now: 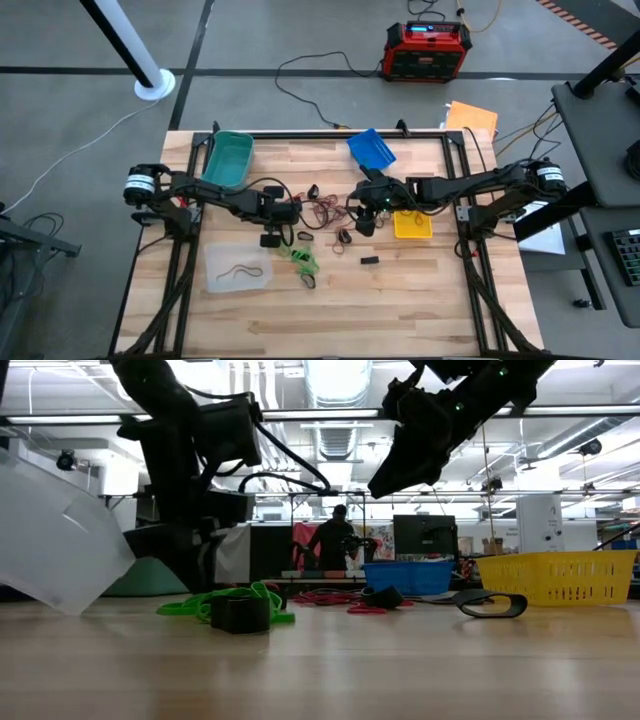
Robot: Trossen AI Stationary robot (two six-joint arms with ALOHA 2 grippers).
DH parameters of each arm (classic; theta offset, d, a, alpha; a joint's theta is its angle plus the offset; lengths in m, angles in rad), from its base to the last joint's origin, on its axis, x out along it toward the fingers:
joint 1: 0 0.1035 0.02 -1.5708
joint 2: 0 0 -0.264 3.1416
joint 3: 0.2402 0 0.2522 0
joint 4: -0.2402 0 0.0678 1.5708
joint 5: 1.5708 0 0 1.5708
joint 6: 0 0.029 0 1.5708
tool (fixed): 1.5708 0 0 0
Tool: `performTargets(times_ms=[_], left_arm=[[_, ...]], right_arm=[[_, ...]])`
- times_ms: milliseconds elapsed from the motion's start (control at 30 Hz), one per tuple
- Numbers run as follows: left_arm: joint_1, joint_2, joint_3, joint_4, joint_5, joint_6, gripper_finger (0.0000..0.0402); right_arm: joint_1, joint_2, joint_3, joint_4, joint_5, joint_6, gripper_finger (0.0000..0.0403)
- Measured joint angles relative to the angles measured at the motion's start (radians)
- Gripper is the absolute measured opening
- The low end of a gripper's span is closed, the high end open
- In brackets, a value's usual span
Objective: Sort rubber bands into baskets
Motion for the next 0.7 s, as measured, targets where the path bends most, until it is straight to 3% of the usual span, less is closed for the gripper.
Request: performTargets(times_ms=[700], left_arm=[[-0.003, -0.091, 0.000, -0.053, 0.000, -0.006, 0.0077]], right_arm=[[0.000, 0.000, 0.000, 0.000, 0.001, 0.002, 0.0151]])
